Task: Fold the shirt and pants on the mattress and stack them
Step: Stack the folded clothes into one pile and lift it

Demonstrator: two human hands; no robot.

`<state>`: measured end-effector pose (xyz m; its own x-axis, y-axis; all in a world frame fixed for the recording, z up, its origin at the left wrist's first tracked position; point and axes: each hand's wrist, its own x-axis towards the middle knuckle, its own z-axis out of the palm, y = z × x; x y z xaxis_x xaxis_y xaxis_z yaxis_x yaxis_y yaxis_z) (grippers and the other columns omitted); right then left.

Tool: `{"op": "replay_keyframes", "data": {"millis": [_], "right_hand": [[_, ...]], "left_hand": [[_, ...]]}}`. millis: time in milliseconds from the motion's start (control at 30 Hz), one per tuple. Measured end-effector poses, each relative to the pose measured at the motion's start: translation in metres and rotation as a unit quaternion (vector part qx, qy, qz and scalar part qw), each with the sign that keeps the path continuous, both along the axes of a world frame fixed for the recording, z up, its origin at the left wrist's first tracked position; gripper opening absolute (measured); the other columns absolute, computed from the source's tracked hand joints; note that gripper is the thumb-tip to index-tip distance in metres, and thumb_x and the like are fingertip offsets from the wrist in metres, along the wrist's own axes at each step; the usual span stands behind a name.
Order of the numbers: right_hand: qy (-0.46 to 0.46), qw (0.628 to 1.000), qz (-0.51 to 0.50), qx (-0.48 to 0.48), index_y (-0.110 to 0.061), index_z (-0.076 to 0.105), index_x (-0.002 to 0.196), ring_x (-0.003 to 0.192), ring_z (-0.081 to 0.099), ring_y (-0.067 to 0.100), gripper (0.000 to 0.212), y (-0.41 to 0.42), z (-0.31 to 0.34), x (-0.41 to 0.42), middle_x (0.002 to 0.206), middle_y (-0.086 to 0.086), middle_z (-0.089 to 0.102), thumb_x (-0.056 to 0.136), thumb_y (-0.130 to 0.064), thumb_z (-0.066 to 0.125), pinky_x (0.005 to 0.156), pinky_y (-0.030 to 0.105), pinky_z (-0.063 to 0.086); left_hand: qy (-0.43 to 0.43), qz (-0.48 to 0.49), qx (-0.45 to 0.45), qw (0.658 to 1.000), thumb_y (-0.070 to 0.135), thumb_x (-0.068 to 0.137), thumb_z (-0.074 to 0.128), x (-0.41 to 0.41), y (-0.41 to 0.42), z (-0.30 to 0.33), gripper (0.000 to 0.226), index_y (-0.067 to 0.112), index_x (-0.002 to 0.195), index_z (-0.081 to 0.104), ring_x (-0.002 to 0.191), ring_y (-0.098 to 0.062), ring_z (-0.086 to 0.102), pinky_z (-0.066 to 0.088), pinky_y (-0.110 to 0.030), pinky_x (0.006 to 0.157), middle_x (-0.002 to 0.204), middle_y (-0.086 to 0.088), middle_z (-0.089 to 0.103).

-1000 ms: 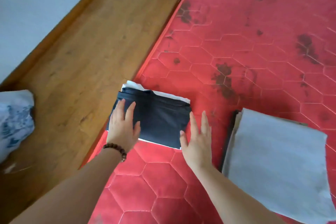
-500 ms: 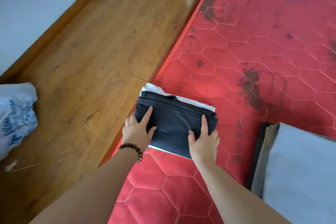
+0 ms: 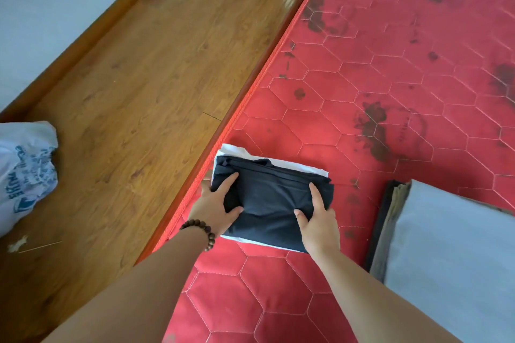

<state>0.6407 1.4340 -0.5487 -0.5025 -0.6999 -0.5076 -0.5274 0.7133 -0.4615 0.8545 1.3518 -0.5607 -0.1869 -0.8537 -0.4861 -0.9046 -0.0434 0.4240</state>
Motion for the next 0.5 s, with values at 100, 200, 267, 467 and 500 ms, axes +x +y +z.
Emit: {"op": "replay_keyframes", "data": {"millis": [100,200,267,467,500], "right_hand": [[0.021,0.999,0.03,-0.04,-0.047,0.023,0.146,0.078,0.059,0.027,0.06,0.009,0.012,-0.007,0.109,0.009,0.046,0.096,-0.034,0.052,0.075,0.037,0.05],[0.05,0.992,0.049,-0.101,-0.045,0.033,0.144,0.073,0.057,0.022,0.054,0.022,0.031,-0.02,0.106,0.004,0.046,0.095,-0.032,0.054,0.069,0.032,0.051],[0.069,0.988,0.045,-0.133,-0.046,0.036,0.142,0.073,0.054,0.018,0.053,0.033,0.047,-0.038,0.103,0.002,0.046,0.095,-0.033,0.055,0.07,0.028,0.049],[0.09,0.971,-0.021,-0.22,-0.042,0.04,0.141,0.081,0.046,0.012,0.053,0.097,0.091,-0.131,0.101,-0.003,0.042,0.093,-0.028,0.059,0.078,0.022,0.04],[0.094,0.97,-0.037,-0.222,-0.041,0.041,0.14,0.083,0.049,0.014,0.053,0.111,0.097,-0.149,0.102,-0.003,0.042,0.093,-0.027,0.06,0.079,0.022,0.04]], "left_hand": [[0.045,-0.001,-0.013,0.999,0.029,0.084,0.064,-0.011,0.01,0.01,0.078,0.058,0.141,0.019,0.081,-0.016,0.052,0.046,-0.025,0.072,0.131,-0.005,0.046],[0.05,0.013,-0.065,0.997,0.021,0.083,0.06,-0.032,0.025,0.029,0.071,0.052,0.14,0.03,0.086,-0.019,0.059,0.043,-0.024,0.067,0.134,0.0,0.049],[0.07,0.017,-0.093,0.993,0.019,0.083,0.061,-0.051,0.036,0.047,0.069,0.048,0.14,0.035,0.091,-0.02,0.061,0.042,-0.024,0.068,0.137,0.001,0.05],[0.152,-0.023,-0.13,0.98,0.017,0.085,0.06,-0.148,0.076,0.105,0.068,0.044,0.142,0.035,0.102,-0.022,0.059,0.047,-0.027,0.078,0.137,-0.001,0.049],[0.165,-0.037,-0.127,0.977,0.017,0.086,0.06,-0.169,0.086,0.113,0.068,0.043,0.143,0.034,0.104,-0.022,0.059,0.048,-0.029,0.082,0.139,-0.001,0.048]]}}
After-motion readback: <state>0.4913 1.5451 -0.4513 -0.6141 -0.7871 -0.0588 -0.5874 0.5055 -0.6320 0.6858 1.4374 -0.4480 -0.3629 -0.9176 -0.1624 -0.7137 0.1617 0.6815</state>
